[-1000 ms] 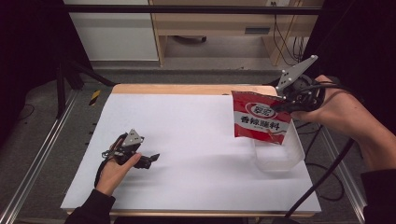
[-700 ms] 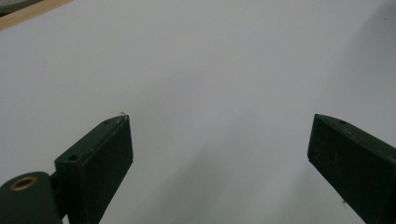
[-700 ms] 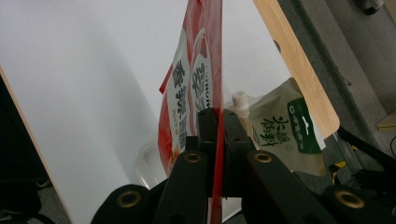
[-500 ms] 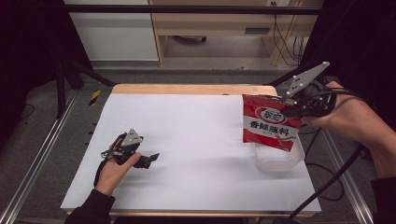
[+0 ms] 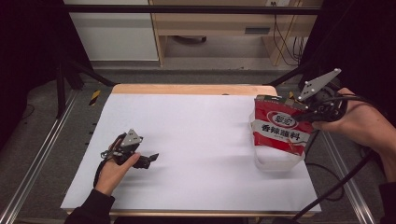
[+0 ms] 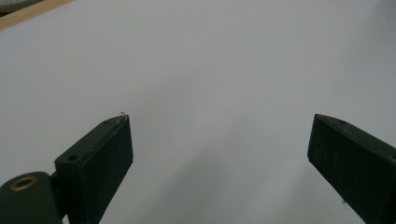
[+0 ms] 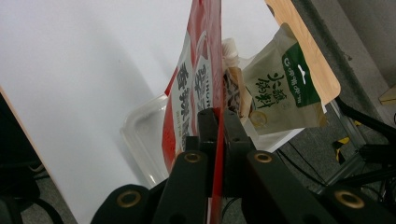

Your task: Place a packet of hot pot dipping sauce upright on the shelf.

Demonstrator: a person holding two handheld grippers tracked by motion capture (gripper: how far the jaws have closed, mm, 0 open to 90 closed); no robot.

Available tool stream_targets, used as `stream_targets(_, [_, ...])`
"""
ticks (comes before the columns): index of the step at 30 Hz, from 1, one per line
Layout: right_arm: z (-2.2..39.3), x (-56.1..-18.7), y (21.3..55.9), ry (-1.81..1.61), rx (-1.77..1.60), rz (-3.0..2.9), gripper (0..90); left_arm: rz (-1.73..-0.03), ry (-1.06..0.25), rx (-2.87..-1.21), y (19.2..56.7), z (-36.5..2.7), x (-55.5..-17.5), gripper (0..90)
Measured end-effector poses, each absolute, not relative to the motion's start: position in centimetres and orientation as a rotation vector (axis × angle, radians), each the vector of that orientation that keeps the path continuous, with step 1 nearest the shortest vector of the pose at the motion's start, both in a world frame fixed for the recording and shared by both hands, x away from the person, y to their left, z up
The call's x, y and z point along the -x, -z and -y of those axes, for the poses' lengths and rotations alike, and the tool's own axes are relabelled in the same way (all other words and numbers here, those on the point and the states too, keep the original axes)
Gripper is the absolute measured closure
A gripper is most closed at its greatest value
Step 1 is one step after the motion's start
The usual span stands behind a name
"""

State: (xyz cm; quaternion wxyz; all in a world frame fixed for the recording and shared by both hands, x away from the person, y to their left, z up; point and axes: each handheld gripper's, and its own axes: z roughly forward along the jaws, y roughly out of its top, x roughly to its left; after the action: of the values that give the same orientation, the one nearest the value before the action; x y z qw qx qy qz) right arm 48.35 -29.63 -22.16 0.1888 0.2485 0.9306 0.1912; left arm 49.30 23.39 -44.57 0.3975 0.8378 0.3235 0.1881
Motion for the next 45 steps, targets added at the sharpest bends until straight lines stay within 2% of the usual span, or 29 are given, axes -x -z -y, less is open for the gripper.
stream_targets(12, [30.5, -48.9, 23.4, -0.534, -0.72, -2.626, 89.5, -0.82, -0.478, -2.12, 44.6, -23.4, -49.2, 6.8])
stream_targets(25, [31.0, -50.3, 26.4, -0.562, -0.779, -2.633, 89.5, -0.816, -0.472, -2.129, 44.7, -23.4, -49.2, 6.8])
stream_targets(39, [34.0, -49.0, 28.1, -0.569, -0.874, -2.616, 88.7, -0.807, -0.463, -2.144, 44.8, -23.0, -49.2, 6.9])
stream_targets(45, [34.8, -48.6, 29.0, -0.571, -0.91, -2.616, 84.5, -0.808, -0.462, -2.147, 44.9, -23.1, -49.2, 6.9])
